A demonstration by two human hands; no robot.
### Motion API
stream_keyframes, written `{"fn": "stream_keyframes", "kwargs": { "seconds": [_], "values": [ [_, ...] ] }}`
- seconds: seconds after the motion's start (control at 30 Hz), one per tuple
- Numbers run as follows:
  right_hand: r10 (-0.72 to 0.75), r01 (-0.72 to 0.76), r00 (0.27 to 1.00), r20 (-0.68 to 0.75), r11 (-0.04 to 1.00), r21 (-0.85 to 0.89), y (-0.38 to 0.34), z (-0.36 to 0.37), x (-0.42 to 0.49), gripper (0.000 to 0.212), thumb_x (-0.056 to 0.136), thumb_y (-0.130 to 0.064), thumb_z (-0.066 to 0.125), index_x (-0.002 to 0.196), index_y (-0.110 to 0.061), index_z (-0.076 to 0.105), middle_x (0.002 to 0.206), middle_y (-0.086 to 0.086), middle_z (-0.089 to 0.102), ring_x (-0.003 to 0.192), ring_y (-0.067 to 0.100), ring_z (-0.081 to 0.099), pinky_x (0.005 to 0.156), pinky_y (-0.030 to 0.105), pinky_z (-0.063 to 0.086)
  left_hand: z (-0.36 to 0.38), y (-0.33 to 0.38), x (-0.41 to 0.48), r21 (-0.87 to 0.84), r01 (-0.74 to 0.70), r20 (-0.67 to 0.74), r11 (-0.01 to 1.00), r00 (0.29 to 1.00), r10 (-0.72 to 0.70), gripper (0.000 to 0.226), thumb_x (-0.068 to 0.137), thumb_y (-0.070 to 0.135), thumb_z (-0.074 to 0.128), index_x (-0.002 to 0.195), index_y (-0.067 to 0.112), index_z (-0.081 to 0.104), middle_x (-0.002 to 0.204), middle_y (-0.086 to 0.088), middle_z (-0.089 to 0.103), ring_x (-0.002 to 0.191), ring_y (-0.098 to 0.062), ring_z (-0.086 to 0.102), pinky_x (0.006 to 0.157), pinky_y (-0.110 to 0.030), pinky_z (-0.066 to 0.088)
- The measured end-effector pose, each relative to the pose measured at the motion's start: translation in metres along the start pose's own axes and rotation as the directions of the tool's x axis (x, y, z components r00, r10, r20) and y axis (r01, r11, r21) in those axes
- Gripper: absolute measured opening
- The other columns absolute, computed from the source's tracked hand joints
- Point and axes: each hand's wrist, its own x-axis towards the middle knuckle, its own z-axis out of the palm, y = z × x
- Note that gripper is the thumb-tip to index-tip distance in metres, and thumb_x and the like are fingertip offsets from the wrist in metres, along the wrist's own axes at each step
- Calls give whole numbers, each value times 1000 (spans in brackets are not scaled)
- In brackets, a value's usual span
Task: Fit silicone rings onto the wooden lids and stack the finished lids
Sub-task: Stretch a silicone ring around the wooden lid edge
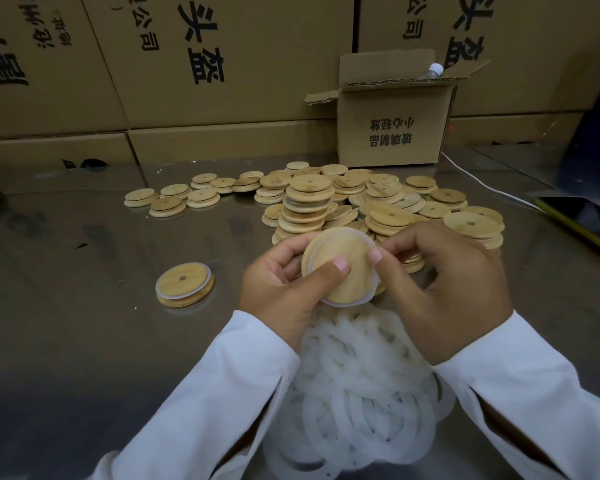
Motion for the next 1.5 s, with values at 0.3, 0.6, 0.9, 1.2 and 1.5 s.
{"fn": "stream_keyframes", "kwargs": {
  "seconds": [0.3, 0.6, 0.9, 1.2, 1.5],
  "values": [
    [147, -180, 977, 156, 956, 231, 1, -2, 4, 13, 75, -21, 66, 64, -28, 61, 60, -16, 60, 67, -5, 56, 57, 5, 38, -4, 4, -2, 207, -48, 83, 977, 996, 31, 32, 62, 28, 69, 91, 14, 71, 81, -8, 74, 78, -16, 69, 70, -24, 53],
    [175, -228, 961, 214, 939, 257, 5, -7, 9, 13, 75, -26, 64, 64, -32, 60, 63, -15, 62, 69, 0, 57, 60, 8, 42, -7, 6, 1, 188, -29, 128, 982, 992, 4, 19, 67, 23, 67, 84, 21, 75, 83, -7, 74, 82, -20, 69, 80, -35, 52],
    [195, -267, 952, 237, 907, 325, 2, -5, 8, 10, 73, -28, 63, 63, -30, 61, 61, -12, 64, 64, 3, 58, 60, 15, 46, -6, 4, 0, 200, -66, 84, 977, 995, 50, 18, 66, 23, 66, 83, 18, 73, 81, -9, 74, 79, -20, 69, 76, -32, 52],
    [216, -298, 947, 237, 866, 401, 3, -7, 9, 15, 75, -18, 68, 63, -27, 65, 64, -5, 68, 59, 7, 60, 57, 13, 49, -5, 6, -3, 210, -95, 122, 973, 990, 71, 22, 67, 23, 67, 87, 16, 72, 80, -7, 74, 76, -16, 70, 66, -22, 54],
    [276, -423, 898, 343, 757, 498, 2, -11, 11, 12, 72, -14, 70, 73, -26, 68, 71, -4, 71, 57, 1, 63, 57, 10, 49, -7, 3, 0, 202, -69, 62, 977, 996, 58, 21, 69, 26, 71, 87, 16, 74, 83, -10, 74, 82, -24, 70, 80, -34, 55]
  ]
}}
